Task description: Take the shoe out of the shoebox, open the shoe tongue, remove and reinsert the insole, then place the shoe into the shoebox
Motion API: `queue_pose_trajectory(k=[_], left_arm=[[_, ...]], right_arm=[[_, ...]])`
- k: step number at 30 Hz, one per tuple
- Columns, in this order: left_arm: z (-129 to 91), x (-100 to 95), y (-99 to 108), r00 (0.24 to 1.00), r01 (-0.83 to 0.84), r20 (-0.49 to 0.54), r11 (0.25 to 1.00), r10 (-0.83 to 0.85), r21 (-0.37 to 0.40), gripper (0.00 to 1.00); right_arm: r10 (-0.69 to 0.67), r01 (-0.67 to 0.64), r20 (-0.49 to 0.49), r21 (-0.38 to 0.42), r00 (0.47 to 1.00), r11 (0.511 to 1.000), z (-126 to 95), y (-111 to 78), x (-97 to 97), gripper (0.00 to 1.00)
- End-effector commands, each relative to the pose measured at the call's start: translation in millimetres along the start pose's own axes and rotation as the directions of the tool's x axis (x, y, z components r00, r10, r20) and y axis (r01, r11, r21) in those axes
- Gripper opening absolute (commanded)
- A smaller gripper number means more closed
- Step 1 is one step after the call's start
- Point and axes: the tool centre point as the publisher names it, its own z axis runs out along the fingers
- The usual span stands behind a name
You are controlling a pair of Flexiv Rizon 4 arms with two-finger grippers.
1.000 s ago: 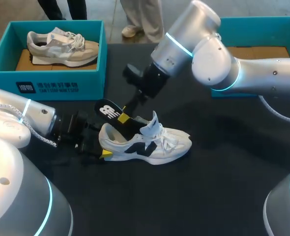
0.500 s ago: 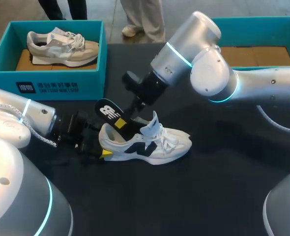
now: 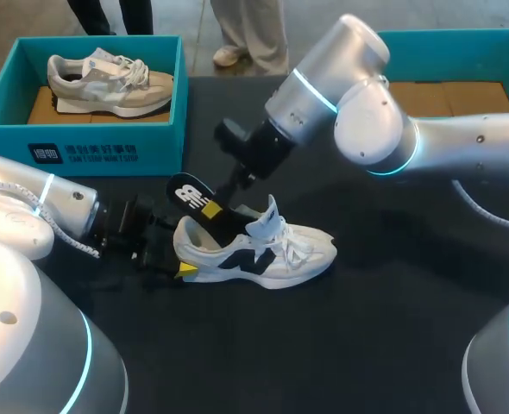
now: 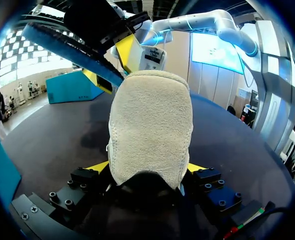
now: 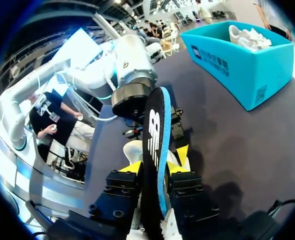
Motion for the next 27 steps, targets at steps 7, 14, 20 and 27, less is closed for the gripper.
queue_pose_trajectory(k=[7, 14, 20, 27], left_arm=[[0.9, 0.2, 1.1, 1.0, 0.0, 0.0, 1.0, 0.0, -0.003, 0.0], [0.9, 0.2, 1.1, 1.0, 0.0, 0.0, 1.0, 0.0, -0.003, 0.0], [0.9, 0.2, 1.1, 1.0, 0.0, 0.0, 1.0, 0.0, -0.003, 0.0], [0.9, 0.2, 1.1, 1.0, 0.0, 0.0, 1.0, 0.0, -0.003, 0.0]], right_arm=[[-0.003, 0.003, -0.002, -0.006, 1.0, 1.0, 3.1, -0.2, 2.6, 0.0], [-0.014, 0.015, 0.02, -0.052, 1.0, 0.999, -2.0, 8.9, 1.6, 0.0], [-0.045, 0.054, 0.076, -0.12, 0.996, 0.991, -20.0, 30.9, 3.0, 0.0], [-0.063, 0.091, 0.126, -0.239, 0.99, 0.967, -38.0, 59.9, 6.5, 0.0]])
